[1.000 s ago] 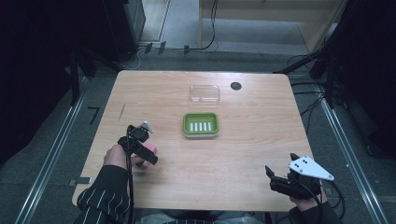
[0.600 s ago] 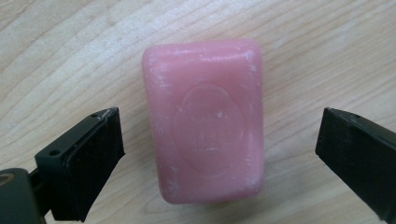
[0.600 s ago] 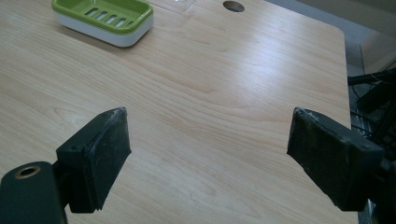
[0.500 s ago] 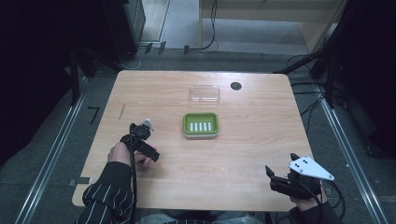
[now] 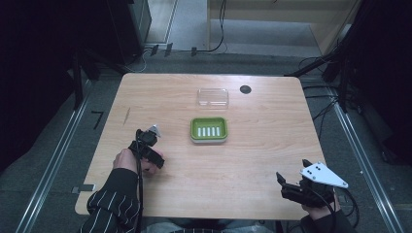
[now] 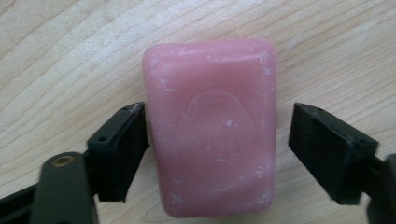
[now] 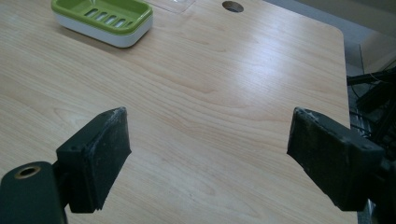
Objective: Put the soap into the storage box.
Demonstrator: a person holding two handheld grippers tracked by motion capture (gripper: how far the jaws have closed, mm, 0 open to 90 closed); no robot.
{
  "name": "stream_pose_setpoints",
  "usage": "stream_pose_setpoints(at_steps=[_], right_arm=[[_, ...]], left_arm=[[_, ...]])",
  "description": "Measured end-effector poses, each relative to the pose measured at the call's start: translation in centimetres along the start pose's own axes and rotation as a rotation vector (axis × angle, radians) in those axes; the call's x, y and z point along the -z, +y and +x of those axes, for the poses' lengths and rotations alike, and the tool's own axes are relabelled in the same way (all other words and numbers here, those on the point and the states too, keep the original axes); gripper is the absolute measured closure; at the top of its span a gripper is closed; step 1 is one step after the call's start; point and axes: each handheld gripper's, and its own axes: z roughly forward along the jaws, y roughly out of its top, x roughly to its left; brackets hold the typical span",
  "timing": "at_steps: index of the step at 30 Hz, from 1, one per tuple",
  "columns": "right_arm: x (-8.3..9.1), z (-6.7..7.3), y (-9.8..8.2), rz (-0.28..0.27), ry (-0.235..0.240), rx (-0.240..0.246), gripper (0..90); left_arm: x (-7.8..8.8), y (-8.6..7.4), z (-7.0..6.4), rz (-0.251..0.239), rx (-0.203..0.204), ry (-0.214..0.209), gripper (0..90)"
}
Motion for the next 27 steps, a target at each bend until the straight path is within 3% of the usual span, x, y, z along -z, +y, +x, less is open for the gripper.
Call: stream_pose_setpoints(at_steps=[12,22,27], right_arm=[[0.03,-0.02,-0.02,0.000,0.001,-0.001,13.5],[0.05,-0.02,-0.03,-0.002,-0.001,-0.001,13.5],[0.06,-0.02,-0.04,-0.002,-0.001,-0.002,13.5]], left_arm=[[-0.16,-0.18,0.16,-0.003,0.009,0.012,36.6],[-0.29,-0.28,0.13,-0.014,-0.001,0.015,37.8],[-0.35,-0.36,-0.22,-0.019,-0.013,0.041,38.2]])
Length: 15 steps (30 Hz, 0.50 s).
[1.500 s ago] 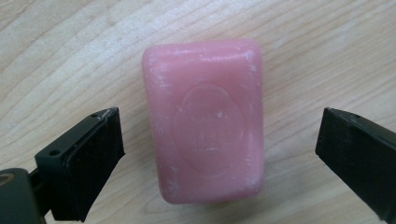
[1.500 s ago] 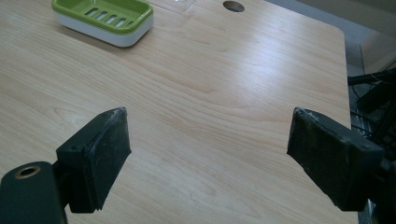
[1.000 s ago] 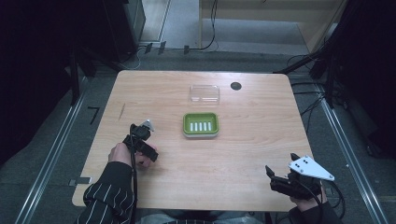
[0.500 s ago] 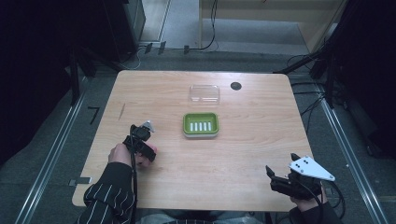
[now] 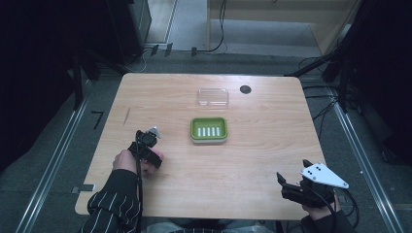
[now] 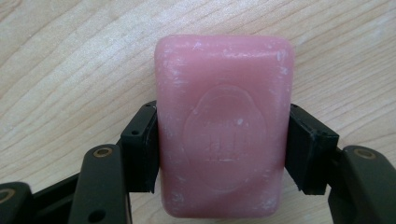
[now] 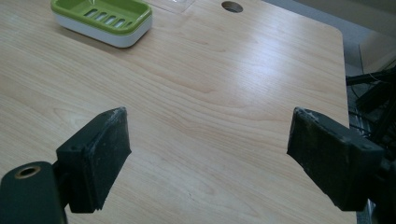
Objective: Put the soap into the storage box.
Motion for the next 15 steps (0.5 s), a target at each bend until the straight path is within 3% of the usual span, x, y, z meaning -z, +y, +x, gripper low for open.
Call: stream_pose_setpoints(at_steps=[15], right_arm=[[0.01,0.01,-0.01,0.000,0.001,-0.002,13.5]], left_arm=[[0.06,-0.16,-0.12,-0.010,-0.034,0.007,38.5]])
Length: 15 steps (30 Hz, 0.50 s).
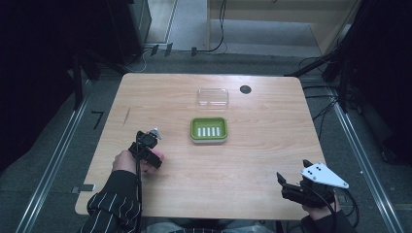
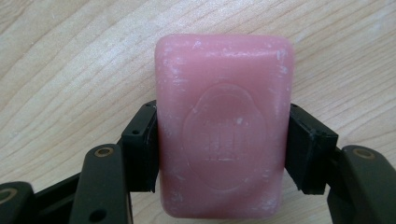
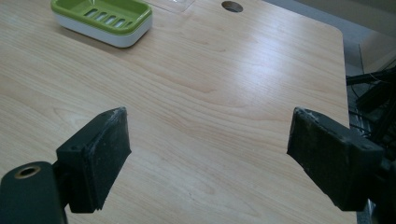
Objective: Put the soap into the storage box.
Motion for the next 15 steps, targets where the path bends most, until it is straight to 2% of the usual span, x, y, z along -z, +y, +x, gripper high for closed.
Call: stream_pose_setpoints(at_steps=[7,15], right_arm=[[0.04,-0.01,-0.02,0.001,0.001,-0.001,13.5],[0.04,-0.04,-0.03,0.000,0.001,-0.001,13.5]], left_arm=[[0.12,0.12,-0.46,0.002,-0.038,0.016,38.5],[0.65,0.39,-0.80,-0.008,-0.088,0.005,38.5]])
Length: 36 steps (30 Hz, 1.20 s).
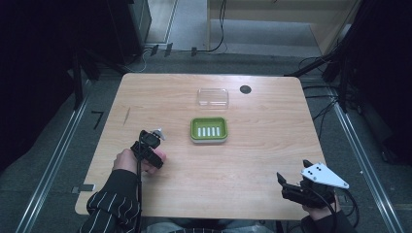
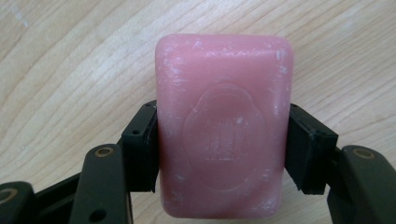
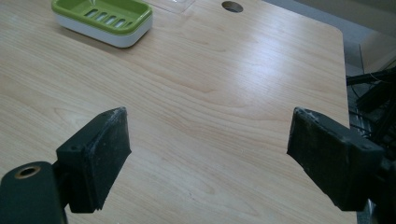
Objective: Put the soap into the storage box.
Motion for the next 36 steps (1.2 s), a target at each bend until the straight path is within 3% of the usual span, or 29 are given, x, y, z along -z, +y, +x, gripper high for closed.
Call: stream_pose_setpoints(at_steps=[23,36], right_arm=[[0.2,-0.1,-0.2,0.001,-0.006,-0.002,13.5],[0.7,-0.3,-0.6,0.006,-0.023,-0.016,13.5]], left_arm=[[1.4,1.0,-0.9,-0.041,-0.101,-0.023,38.6],[1.9,2.9,-1.2,-0.050,-0.160,-0.025,38.6]])
